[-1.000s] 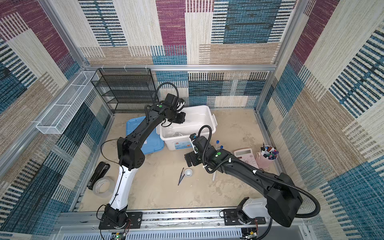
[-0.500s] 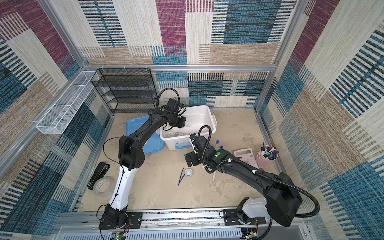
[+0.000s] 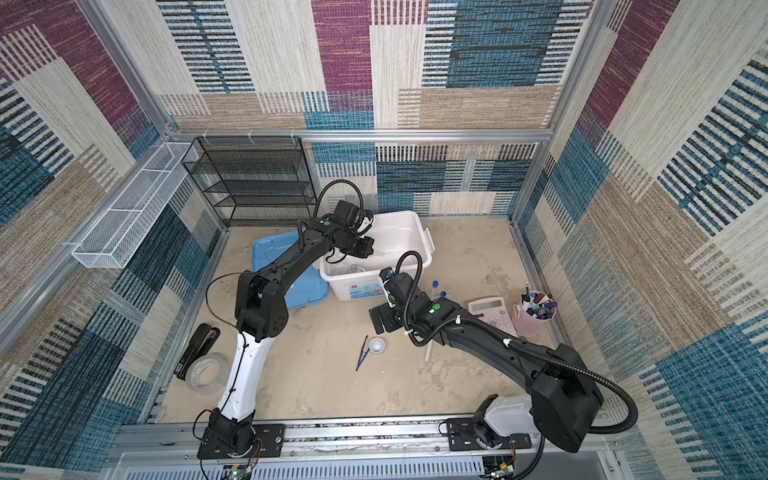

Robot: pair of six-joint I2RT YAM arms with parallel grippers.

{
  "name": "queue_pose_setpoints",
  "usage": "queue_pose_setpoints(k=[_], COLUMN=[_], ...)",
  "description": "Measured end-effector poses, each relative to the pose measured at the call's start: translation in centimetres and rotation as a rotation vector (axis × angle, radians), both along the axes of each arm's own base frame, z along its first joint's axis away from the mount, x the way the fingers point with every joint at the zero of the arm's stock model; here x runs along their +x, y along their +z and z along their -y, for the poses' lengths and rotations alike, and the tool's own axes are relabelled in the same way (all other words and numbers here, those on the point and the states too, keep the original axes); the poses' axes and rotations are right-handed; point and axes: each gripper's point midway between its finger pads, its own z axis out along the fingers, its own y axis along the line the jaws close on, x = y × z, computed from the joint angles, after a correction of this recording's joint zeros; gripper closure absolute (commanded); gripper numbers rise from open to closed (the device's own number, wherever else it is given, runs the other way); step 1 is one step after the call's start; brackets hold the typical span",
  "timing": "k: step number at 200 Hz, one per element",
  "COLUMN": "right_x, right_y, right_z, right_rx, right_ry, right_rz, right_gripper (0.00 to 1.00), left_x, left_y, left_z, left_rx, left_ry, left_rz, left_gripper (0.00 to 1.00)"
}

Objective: Organize the chemistry lab equipment
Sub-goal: 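Lower the funnel into the white bin with the left gripper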

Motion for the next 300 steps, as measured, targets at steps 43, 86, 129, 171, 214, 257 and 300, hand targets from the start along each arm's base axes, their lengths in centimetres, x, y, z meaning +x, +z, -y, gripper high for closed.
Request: queue_pose_setpoints(k=[43,86,129,171,214,257,300], right_x=[0.2,0.2,0.2,0.1,-0.3,-0.5,-0.6], right_y=[0.3,0.3,0.1,-0.5,-0.8,-0.9,-0.9], right_z=[0.0,0.2,0.4,0.4,0.6,0.8,0.9], right_rx=[-0.002,-0.008,-0.009,-0.019,-0.015,-0.013,-0.014], right_ry=[-0.006,-0.019,-0.026,-0.025,-0.028,-0.032,-0.032], right_rz=[0.007,0.006,0.001,-0.011,-0.023,-0.025,-0.026], right_gripper=[0.01,0.01,0.02,0.02,0.02,0.02,0.02], left_x=[0.1,0.9,1.0,0.6,0.3,0.3,0.1], left_y=[-0.6,-1.8,-2.4,-3.4,-3.8,-3.8,-4.1], left_z=[0.0,-1.0,-1.4,-2.0,-2.2,-2.2,-2.3], left_rx=[-0.001,0.009,0.022,0.064,0.072,0.073,0.077], left_ry=[-0.034,-0.017,-0.015,-0.020,-0.019,-0.019,-0.019], left_rz=[0.000,-0.014,-0.025,-0.040,-0.054,-0.056,-0.063], left_gripper=[1.00,1.00,1.00,1.00,1.00,1.00,1.00])
